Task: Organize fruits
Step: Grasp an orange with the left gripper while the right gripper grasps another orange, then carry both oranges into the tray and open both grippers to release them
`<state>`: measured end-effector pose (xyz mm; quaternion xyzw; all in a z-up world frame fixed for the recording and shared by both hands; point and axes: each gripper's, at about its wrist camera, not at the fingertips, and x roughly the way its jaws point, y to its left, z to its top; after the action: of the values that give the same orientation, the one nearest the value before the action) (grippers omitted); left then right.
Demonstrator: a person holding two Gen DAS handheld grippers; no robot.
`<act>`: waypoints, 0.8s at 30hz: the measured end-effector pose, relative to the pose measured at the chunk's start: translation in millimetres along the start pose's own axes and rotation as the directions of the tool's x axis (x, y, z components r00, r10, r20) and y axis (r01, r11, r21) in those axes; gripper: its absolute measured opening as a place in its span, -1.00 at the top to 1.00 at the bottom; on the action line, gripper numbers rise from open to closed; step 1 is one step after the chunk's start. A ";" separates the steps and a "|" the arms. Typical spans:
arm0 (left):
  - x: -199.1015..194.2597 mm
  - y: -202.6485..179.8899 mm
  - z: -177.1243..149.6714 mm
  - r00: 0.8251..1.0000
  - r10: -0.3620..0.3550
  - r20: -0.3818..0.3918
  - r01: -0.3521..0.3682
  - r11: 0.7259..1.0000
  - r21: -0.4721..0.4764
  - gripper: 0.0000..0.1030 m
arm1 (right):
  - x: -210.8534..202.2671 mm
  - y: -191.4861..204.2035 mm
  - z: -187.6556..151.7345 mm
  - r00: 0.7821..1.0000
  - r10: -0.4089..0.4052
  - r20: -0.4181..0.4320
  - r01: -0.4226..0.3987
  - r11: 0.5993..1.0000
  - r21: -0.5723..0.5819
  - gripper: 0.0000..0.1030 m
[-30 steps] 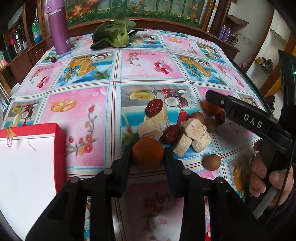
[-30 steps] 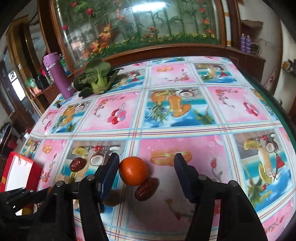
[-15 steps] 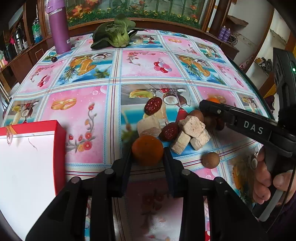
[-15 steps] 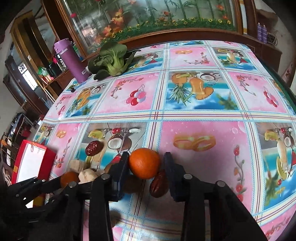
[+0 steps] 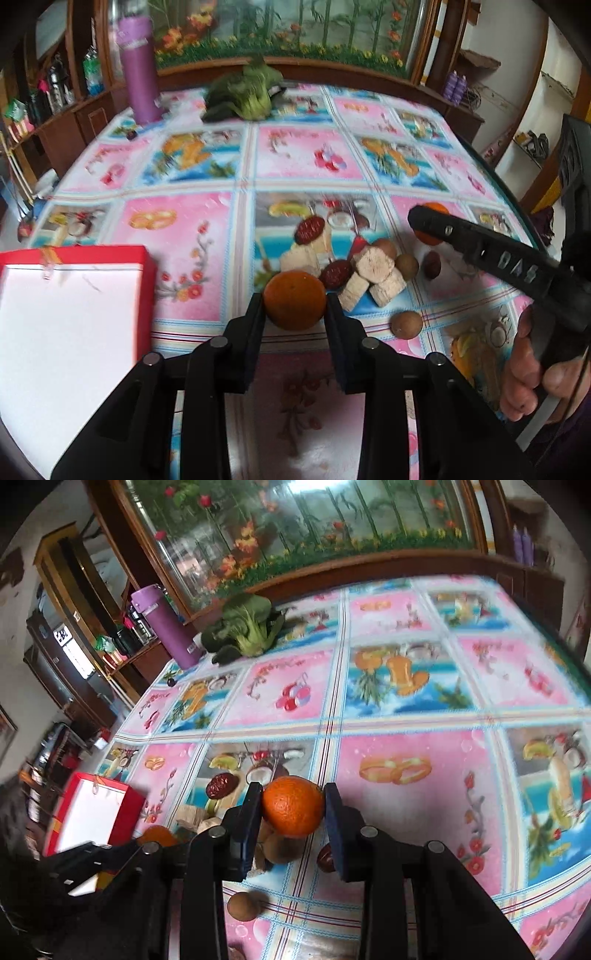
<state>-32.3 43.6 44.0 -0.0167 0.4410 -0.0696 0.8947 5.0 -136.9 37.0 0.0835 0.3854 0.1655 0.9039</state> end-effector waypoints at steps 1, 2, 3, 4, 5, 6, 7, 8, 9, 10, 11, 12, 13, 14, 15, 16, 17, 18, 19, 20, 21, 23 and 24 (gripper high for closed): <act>-6.1 1.5 0.1 1.000 0.015 0.020 -0.015 1.000 -0.002 0.33 | -2.8 6.2 -2.0 0.999 -0.025 0.023 0.026 0.999 -0.031 0.37; -11.9 3.5 -0.6 0.999 0.027 0.039 -0.027 1.000 -0.007 0.33 | -5.6 12.7 -4.1 0.998 -0.046 0.044 0.048 0.997 -0.060 0.37; -15.9 5.4 -1.0 0.998 0.033 0.052 -0.032 0.999 -0.012 0.33 | -7.1 17.1 -5.2 0.997 -0.053 0.057 0.057 0.995 -0.080 0.37; -20.9 7.7 -2.1 0.997 0.039 0.065 -0.038 0.999 -0.017 0.33 | -9.5 22.5 -6.5 0.996 -0.050 0.070 0.057 0.993 -0.100 0.37; -25.2 10.0 -3.2 0.996 0.042 0.074 -0.041 0.999 -0.020 0.33 | -11.7 27.2 -8.0 0.996 -0.046 0.081 0.055 0.992 -0.112 0.37; -30.7 13.4 -5.1 0.995 0.046 0.087 -0.044 0.999 -0.025 0.33 | -13.4 30.2 -8.9 0.995 -0.045 0.088 0.055 0.991 -0.118 0.37; -34.7 16.2 -6.8 0.994 0.048 0.095 -0.046 0.998 -0.032 0.33 | -16.1 34.1 -10.5 0.994 -0.042 0.096 0.054 0.991 -0.125 0.37; -39.3 19.3 -9.0 0.994 0.051 0.102 -0.047 0.998 -0.041 0.33 | -19.0 38.2 -12.4 0.994 -0.039 0.106 0.053 0.990 -0.133 0.37; -44.7 23.8 -12.3 0.993 0.052 0.110 -0.046 0.998 -0.050 0.33 | -22.5 43.0 -14.7 0.992 -0.039 0.118 0.056 0.988 -0.142 0.37; -49.0 26.3 -14.8 0.992 0.053 0.115 -0.046 0.997 -0.055 0.33 | -25.1 47.0 -17.2 0.991 -0.037 0.127 0.056 0.987 -0.149 0.37; -52.7 28.7 -17.4 0.991 0.054 0.121 -0.047 0.997 -0.058 0.33 | -27.8 51.3 -19.2 0.991 -0.031 0.132 0.051 0.987 -0.153 0.37; -57.2 32.1 -20.4 0.990 0.055 0.128 -0.048 0.997 -0.062 0.33 | -30.3 57.3 -22.4 0.991 -0.016 0.131 0.037 0.987 -0.158 0.37; -61.9 36.0 -23.1 0.989 0.057 0.134 -0.049 0.997 -0.066 0.33 | -31.0 62.5 -24.8 0.992 -0.006 0.129 0.027 0.986 -0.163 0.37; -65.0 39.3 -25.0 0.989 0.060 0.138 -0.051 0.996 -0.071 0.33 | -31.8 68.3 -27.7 0.992 0.006 0.125 0.016 0.986 -0.168 0.37; -69.9 44.6 -27.9 0.987 0.068 0.146 -0.057 0.995 -0.076 0.33 | -31.6 76.3 -31.2 0.993 0.026 0.114 -0.006 0.985 -0.174 0.37; -73.2 48.7 -29.8 0.986 0.074 0.152 -0.063 0.995 -0.080 0.33 | -31.3 83.2 -34.3 0.994 0.040 0.106 -0.021 0.984 -0.177 0.37; -76.9 54.2 -32.1 0.984 0.083 0.158 -0.070 0.994 -0.085 0.33 | -30.3 92.2 -37.3 0.994 0.058 0.095 -0.040 0.982 -0.182 0.37; -80.1 59.2 -34.4 0.983 0.090 0.161 -0.076 0.993 -0.092 0.33 | -29.6 102.0 -40.0 0.994 0.074 0.084 -0.058 0.981 -0.187 0.37; -84.2 66.9 -36.6 0.981 0.102 0.167 -0.085 0.991 -0.104 0.33 | -28.6 110.0 -42.3 0.993 0.092 0.073 -0.077 0.979 -0.189 0.37; -88.6 75.2 -39.0 0.978 0.118 0.175 -0.098 0.988 -0.117 0.33 | -27.0 118.5 -44.3 0.992 0.110 0.061 -0.096 0.976 -0.194 0.37; -92.0 81.7 -40.8 0.975 0.132 0.181 -0.110 0.986 -0.127 0.33 | -25.8 130.2 -46.6 0.990 0.130 0.049 -0.117 0.972 -0.206 0.37; -99.9 100.2 -45.6 0.965 0.182 0.191 -0.153 0.976 -0.154 0.33 | -24.0 154.1 -51.1 0.986 0.165 0.024 -0.155 0.960 -0.234 0.38; -102.4 107.9 -47.7 0.960 0.204 0.191 -0.174 0.971 -0.165 0.33 | -23.4 162.8 -52.9 0.984 0.180 0.016 -0.170 0.955 -0.244 0.38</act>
<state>-119.8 166.1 85.6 -0.0473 0.3489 0.0512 0.9346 -86.8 7.5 61.6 0.0096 0.3362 0.2890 0.8963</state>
